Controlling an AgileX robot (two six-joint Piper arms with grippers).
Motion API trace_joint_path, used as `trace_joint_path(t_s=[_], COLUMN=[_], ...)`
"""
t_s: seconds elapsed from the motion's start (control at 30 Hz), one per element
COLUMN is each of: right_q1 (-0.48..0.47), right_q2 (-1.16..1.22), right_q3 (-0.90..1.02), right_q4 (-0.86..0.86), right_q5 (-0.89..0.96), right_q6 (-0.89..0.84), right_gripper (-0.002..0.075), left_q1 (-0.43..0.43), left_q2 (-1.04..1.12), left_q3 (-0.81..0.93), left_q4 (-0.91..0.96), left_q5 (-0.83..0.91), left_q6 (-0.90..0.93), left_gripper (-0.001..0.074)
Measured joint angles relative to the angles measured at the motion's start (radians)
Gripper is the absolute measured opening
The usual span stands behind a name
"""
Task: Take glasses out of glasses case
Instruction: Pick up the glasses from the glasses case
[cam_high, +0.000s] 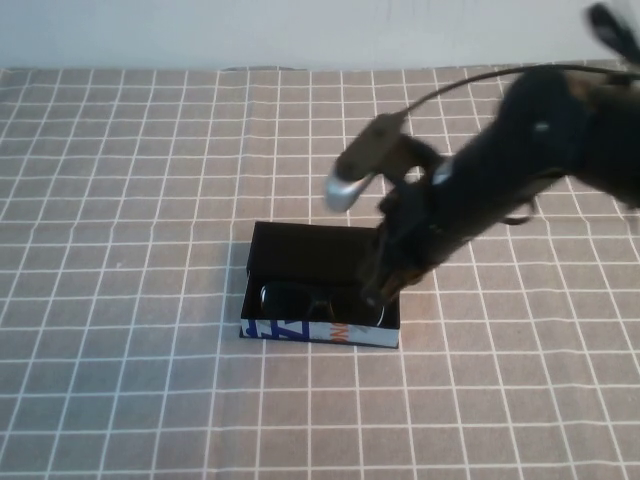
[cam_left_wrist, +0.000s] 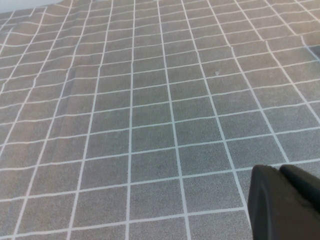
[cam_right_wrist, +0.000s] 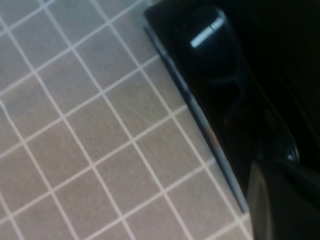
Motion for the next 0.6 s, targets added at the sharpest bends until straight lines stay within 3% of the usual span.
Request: trace_joint_path(t_s=[0.17, 0.4, 0.6], right_q1=[0.041, 0.044, 0.044], right_q2=[0.152, 0.338, 0.431], right_q3=[-0.162, -0.385, -0.48], right_q4=[-0.037, -0.066, -0.102], right_q5=[0.085, 0.196, 0.25], right_q6=[-0.118, -0.187, -0.232], right_gripper=[0.0017, 0.0247, 0.0295], left_q1=[0.0, 0.0, 0.0], left_q2=[0.0, 0.0, 0.0], left_q3=[0.0, 0.0, 0.0], left_q4=[0.0, 0.0, 0.0], left_q5=[0.0, 0.0, 0.0], left_q6=[0.0, 0.0, 0.0], left_gripper=[-0.0005, -0.0004, -0.0005])
